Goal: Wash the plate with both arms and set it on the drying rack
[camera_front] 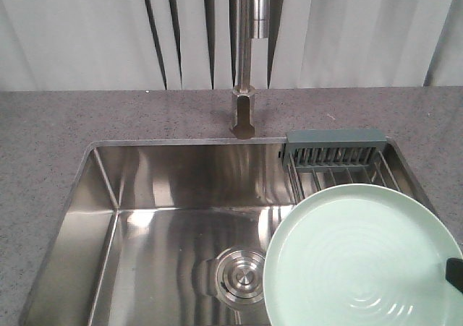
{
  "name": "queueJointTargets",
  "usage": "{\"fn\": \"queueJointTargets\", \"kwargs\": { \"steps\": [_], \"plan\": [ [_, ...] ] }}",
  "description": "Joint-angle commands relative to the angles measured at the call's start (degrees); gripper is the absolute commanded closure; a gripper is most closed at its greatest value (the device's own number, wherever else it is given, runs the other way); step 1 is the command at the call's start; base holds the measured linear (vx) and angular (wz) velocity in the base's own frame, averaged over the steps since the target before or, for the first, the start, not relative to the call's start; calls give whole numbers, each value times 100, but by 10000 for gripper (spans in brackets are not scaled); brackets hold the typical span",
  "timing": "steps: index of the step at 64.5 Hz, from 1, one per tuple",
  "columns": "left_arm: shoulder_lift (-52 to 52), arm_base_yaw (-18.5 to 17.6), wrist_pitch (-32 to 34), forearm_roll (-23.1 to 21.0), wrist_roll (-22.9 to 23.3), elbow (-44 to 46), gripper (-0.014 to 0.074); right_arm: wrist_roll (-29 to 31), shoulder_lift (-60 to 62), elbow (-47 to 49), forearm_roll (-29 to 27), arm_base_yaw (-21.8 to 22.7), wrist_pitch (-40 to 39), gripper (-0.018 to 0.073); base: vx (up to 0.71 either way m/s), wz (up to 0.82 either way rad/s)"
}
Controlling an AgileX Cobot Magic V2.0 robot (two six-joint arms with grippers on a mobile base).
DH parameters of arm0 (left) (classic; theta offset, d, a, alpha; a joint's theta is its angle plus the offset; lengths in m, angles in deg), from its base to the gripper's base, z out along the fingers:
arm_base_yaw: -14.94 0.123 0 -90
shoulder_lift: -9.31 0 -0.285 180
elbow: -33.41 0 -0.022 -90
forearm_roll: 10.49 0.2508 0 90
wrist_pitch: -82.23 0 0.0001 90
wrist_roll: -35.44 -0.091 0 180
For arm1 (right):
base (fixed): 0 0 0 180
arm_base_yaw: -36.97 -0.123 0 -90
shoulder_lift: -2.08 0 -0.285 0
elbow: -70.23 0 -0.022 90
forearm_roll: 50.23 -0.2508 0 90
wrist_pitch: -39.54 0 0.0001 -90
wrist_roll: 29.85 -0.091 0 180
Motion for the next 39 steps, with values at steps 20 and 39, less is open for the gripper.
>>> {"fn": "queueJointTargets", "kwargs": {
  "steps": [20, 39],
  "plan": [
    [3491, -24, -1744, -1452, -3270, 1872, 603, 13, -36, 147, -220, 38, -299, 561, 0, 0],
    [5747, -24, -3242, -3856, -6231, 2813, 603, 13, -36, 147, -220, 38, -299, 561, 0, 0]
  ]
}}
